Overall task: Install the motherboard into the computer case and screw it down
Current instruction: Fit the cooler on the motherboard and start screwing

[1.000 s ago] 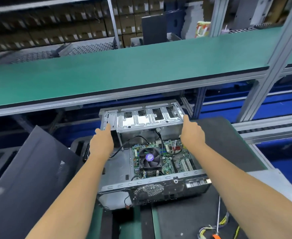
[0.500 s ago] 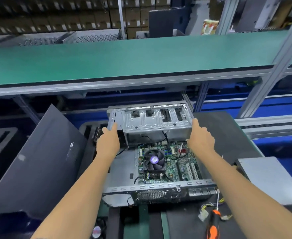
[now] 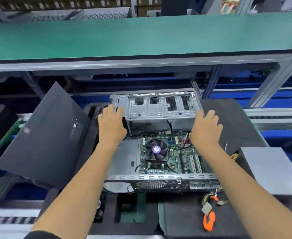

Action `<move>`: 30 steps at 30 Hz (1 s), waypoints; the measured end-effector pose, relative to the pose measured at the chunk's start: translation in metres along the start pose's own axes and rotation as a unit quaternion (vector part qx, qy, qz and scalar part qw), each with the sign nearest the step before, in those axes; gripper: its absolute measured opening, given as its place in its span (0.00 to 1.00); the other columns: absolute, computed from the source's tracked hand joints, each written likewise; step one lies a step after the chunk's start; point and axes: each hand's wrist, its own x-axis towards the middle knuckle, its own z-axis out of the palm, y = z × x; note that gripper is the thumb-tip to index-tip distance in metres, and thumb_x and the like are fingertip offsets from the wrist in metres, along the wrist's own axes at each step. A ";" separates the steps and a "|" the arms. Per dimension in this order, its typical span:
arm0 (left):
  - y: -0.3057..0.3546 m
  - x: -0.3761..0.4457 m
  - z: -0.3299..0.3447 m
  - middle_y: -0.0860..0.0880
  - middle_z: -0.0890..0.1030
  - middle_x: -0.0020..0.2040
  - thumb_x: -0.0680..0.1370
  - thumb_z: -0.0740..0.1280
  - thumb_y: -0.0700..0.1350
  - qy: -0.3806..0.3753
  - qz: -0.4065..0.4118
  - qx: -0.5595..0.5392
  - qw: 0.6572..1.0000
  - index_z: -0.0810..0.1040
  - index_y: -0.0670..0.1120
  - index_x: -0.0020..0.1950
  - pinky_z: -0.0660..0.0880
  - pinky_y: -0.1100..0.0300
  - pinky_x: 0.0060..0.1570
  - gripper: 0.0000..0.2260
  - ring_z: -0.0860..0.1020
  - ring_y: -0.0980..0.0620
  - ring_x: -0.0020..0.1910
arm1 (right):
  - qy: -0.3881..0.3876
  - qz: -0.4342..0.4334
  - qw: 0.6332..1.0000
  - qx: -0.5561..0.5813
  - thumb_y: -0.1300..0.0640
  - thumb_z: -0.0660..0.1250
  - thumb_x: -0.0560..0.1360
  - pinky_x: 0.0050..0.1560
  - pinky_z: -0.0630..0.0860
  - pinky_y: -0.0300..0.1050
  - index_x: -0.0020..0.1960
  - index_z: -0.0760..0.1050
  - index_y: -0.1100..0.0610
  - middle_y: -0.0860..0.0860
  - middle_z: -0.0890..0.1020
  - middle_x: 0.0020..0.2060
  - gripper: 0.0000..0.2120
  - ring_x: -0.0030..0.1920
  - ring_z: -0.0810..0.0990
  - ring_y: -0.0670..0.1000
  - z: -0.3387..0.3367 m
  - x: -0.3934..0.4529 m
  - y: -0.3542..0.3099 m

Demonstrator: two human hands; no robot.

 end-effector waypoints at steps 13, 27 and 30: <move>0.065 0.006 0.038 0.45 0.76 0.33 0.69 0.60 0.34 -0.117 0.140 -0.219 0.958 0.73 0.42 0.35 0.68 0.54 0.32 0.05 0.72 0.43 0.33 | -0.217 -0.305 0.912 0.170 0.64 0.60 0.72 0.39 0.72 0.49 0.42 0.70 0.58 0.53 0.73 0.40 0.03 0.42 0.74 0.56 0.033 0.009 -0.042; 0.059 0.006 0.051 0.53 0.72 0.50 0.69 0.63 0.55 -0.356 0.161 -0.287 0.875 0.74 0.51 0.52 0.66 0.53 0.53 0.15 0.68 0.53 0.51 | -0.406 -0.262 0.867 0.127 0.59 0.64 0.71 0.33 0.65 0.44 0.46 0.70 0.53 0.50 0.75 0.40 0.05 0.38 0.73 0.50 0.047 0.025 -0.038; 0.062 -0.005 0.048 0.55 0.66 0.58 0.59 0.73 0.68 -0.441 0.250 -0.208 0.836 0.63 0.54 0.66 0.58 0.54 0.58 0.41 0.62 0.57 0.57 | -0.401 -0.203 0.880 0.152 0.58 0.66 0.68 0.33 0.63 0.44 0.39 0.70 0.59 0.55 0.75 0.35 0.06 0.34 0.69 0.53 0.047 0.027 -0.034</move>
